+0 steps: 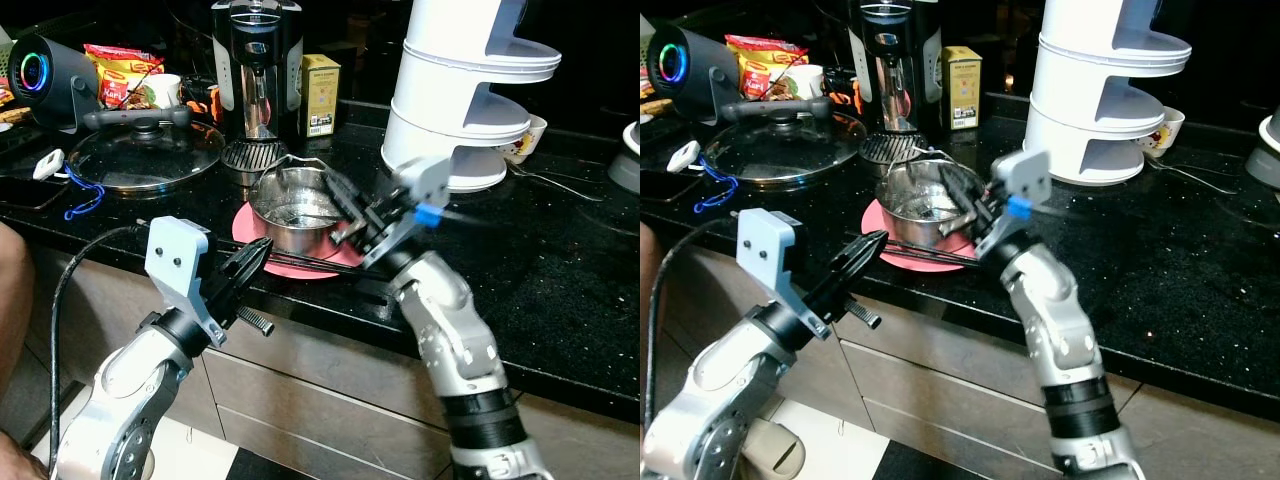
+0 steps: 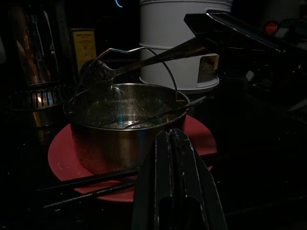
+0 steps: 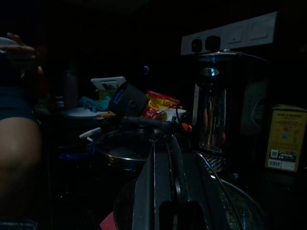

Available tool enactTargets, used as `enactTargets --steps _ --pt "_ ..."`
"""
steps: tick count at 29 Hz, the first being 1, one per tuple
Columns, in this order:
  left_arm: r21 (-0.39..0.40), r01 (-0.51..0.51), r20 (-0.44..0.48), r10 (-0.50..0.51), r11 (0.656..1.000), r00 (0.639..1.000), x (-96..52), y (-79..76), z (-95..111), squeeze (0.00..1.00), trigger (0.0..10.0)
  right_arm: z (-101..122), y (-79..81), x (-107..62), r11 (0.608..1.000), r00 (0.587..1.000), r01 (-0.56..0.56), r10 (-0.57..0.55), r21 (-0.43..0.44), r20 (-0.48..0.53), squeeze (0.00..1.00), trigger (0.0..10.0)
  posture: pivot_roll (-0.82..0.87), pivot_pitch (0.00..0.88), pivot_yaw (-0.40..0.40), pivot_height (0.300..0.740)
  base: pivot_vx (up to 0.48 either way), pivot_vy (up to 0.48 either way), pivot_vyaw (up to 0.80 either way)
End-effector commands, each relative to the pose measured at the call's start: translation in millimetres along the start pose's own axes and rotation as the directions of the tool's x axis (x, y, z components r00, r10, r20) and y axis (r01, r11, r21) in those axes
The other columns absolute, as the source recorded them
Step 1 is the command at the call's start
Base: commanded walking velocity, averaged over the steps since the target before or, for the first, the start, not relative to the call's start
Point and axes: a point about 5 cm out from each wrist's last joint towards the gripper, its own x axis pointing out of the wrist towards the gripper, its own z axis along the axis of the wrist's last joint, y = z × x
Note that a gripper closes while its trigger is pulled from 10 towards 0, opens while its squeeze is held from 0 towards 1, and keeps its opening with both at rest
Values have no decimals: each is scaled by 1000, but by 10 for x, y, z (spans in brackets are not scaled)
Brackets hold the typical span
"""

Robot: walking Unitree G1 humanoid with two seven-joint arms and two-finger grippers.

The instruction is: Kitchen organization

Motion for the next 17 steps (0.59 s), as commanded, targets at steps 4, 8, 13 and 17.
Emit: enactTargets --steps 4,8,13,17 --pt "-13 20 12 -20 1000 1000 28 -38 32 0 10000 77 32 -5 994 994 -103 102 -29 -29 0 0 48 0 -54 740 0 0 0" --pt "-15 20 13 -20 1000 1000 31 -39 35 0 10000 102 62 -31 983 982 -177 173 -50 -70 0 0 47 0 -56 740 0 0 0" --pt "-18 20 16 -20 1000 1000 35 -38 37 0 10000 157 26 -65 980 979 -195 191 -50 -75 0 0 47 0 -55 740 0 0 0" --pt "-19 21 17 -21 1000 1000 37 -38 37 0 10000 177 14 -84 978 977 -207 203 -42 -68 0 0 48 0 -52 740 0 0 0"
